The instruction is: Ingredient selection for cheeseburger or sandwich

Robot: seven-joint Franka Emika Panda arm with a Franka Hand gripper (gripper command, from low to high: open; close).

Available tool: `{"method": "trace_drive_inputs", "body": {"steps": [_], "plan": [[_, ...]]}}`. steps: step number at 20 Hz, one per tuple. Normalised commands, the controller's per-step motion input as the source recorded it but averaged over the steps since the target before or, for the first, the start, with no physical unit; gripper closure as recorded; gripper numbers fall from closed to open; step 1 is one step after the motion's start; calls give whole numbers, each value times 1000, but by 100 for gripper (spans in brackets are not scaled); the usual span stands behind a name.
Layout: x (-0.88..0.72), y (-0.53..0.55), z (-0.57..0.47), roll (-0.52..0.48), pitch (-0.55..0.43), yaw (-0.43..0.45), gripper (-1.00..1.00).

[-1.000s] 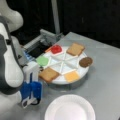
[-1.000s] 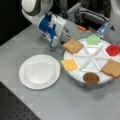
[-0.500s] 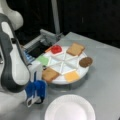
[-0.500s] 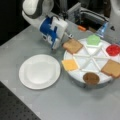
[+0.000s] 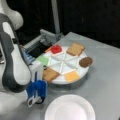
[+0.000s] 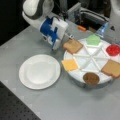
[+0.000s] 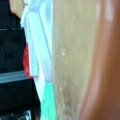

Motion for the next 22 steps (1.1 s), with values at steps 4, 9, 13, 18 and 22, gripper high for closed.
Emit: {"method": "trace_drive_inputs", "body": {"steps": [4,9,13,18,22], "plan": [[310,-110,-139,229,19,21,-100],[295,-106,-143,201,8,13,100],[275,-115,-138,191,-1,5,100],[254,-121,-130,191,1,1,100],[246,-97,-133,180,2,-4,100]]}}
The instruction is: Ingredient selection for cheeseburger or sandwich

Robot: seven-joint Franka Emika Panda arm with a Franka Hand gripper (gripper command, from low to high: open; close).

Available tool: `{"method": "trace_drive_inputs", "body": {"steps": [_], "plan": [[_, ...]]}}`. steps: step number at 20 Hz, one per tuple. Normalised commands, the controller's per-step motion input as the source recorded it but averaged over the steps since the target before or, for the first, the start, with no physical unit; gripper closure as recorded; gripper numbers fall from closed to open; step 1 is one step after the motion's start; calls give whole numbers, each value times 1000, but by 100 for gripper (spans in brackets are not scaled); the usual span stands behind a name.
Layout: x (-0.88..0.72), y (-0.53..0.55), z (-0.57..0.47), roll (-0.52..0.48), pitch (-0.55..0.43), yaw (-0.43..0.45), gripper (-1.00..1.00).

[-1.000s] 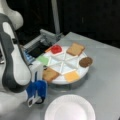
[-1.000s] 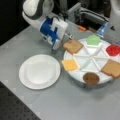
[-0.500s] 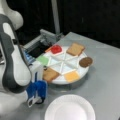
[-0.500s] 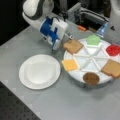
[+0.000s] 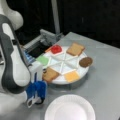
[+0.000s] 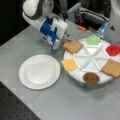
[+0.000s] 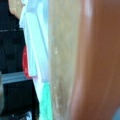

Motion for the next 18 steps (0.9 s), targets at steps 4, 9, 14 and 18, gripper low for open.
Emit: {"method": "trace_drive_inputs", "body": {"steps": [4,9,14,18], "plan": [[240,-78,-134,173,0,-8,100],[230,-76,-131,165,-4,-15,100],[223,-101,-131,153,1,-10,100],[218,-166,-88,145,15,-3,100]]}}
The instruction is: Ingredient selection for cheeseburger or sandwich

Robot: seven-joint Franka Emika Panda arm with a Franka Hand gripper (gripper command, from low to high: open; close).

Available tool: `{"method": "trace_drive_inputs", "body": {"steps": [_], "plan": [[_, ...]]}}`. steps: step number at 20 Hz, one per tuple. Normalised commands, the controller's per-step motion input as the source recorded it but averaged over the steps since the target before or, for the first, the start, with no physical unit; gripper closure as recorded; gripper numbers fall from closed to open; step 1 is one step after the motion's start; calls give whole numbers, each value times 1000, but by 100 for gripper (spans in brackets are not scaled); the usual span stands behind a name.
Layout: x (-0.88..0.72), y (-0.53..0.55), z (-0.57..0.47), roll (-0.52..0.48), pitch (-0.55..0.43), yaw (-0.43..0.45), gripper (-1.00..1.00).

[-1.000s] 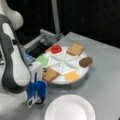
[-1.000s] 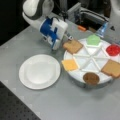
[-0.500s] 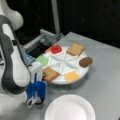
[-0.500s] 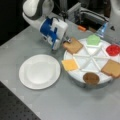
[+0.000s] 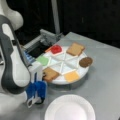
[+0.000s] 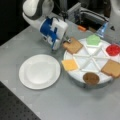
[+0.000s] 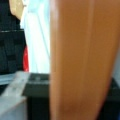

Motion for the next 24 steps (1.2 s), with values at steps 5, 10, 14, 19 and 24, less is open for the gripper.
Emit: {"method": "trace_drive_inputs", "body": {"steps": [5,10,14,19,24], "plan": [[221,-208,-5,135,54,3,100],[253,-172,63,120,97,24,100],[305,-140,115,112,120,48,100],[365,-162,176,84,138,62,100],[360,-180,232,78,154,86,100]]}}
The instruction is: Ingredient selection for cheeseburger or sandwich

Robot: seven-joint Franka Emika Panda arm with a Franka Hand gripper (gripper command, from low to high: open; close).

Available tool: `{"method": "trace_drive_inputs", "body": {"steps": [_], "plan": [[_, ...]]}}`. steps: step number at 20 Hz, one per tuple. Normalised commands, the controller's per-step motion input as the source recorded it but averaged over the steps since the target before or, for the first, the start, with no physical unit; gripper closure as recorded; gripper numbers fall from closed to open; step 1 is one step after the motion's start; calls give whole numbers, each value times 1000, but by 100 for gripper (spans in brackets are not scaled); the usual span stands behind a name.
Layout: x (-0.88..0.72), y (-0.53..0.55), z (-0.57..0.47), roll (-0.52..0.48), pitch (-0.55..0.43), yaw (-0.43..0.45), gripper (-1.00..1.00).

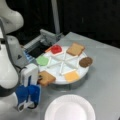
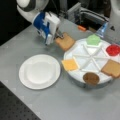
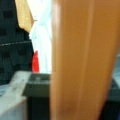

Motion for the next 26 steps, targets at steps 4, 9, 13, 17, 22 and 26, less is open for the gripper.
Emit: {"method": "trace_drive_inputs", "body": {"steps": [4,9,13,17,22,26], "plan": [[341,-205,285,56,164,104,100],[307,-212,255,-11,144,105,100],[245,-132,260,-125,105,84,100],[211,-83,218,-289,88,63,100],[215,-27,99,-386,82,86,100],[215,6,68,-426,83,169,100]]}}
